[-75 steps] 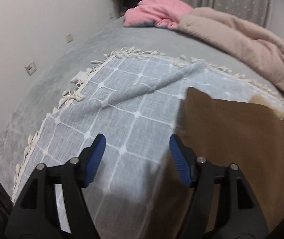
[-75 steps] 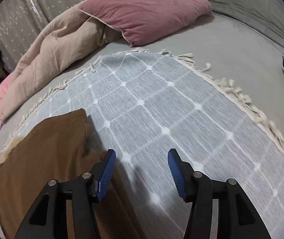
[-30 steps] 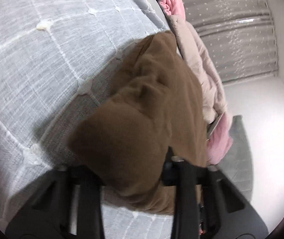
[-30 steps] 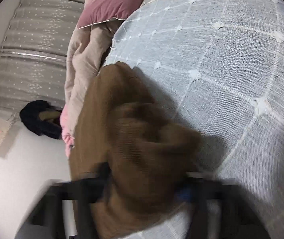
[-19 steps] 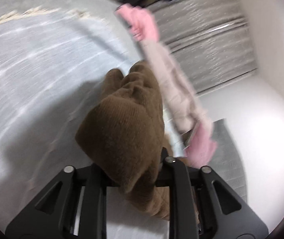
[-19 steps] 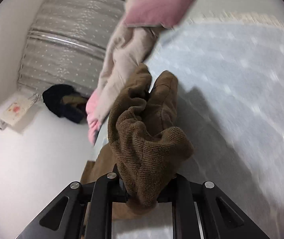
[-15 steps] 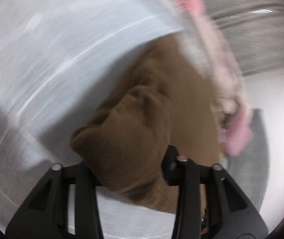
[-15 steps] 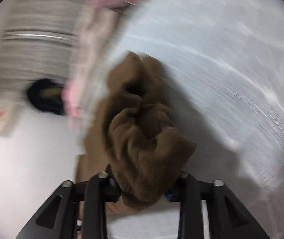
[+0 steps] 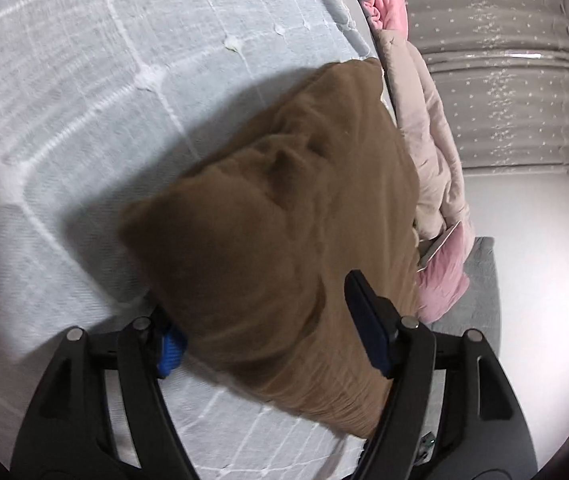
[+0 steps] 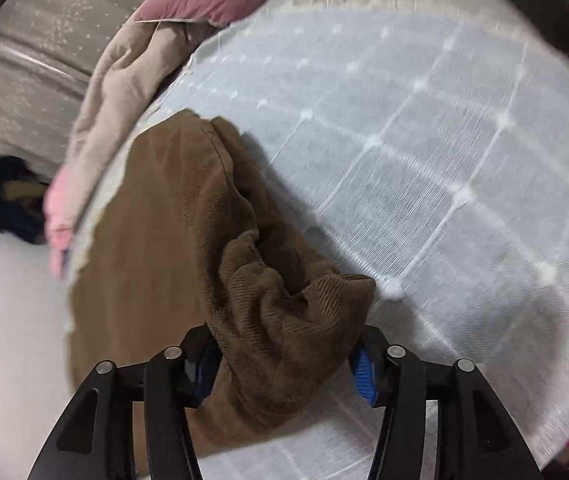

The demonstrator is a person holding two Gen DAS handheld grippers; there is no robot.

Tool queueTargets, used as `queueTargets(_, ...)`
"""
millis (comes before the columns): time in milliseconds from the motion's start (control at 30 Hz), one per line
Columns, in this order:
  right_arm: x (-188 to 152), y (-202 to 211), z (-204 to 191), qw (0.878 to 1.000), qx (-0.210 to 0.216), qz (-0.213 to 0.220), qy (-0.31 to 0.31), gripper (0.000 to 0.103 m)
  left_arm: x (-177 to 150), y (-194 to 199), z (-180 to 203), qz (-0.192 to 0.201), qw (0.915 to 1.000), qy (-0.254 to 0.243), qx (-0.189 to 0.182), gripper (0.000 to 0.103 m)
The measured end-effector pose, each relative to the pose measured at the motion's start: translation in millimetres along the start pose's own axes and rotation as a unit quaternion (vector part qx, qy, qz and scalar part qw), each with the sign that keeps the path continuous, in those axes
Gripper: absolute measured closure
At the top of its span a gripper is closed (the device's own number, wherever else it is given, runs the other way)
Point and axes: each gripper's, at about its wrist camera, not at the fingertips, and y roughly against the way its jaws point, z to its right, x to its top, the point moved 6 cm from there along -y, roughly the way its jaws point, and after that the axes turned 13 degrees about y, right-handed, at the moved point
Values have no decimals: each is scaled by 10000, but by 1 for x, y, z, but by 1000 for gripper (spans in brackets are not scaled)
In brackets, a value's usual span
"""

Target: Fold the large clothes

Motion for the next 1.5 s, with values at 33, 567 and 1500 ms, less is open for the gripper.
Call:
queueTargets(33,0,2,-1,9998,-155,85,6,45,2,-2,0,49,9999,105,-83,31)
queueTargets(567,13,18,-24,9902,-1033,800,494,41,-1,2,-3,300,9989,334,-141,31)
queueTargets(1500,-34,-4,-171,9600,946,501,2587,35,-7,-2,-3,1037,9940,340,47,62)
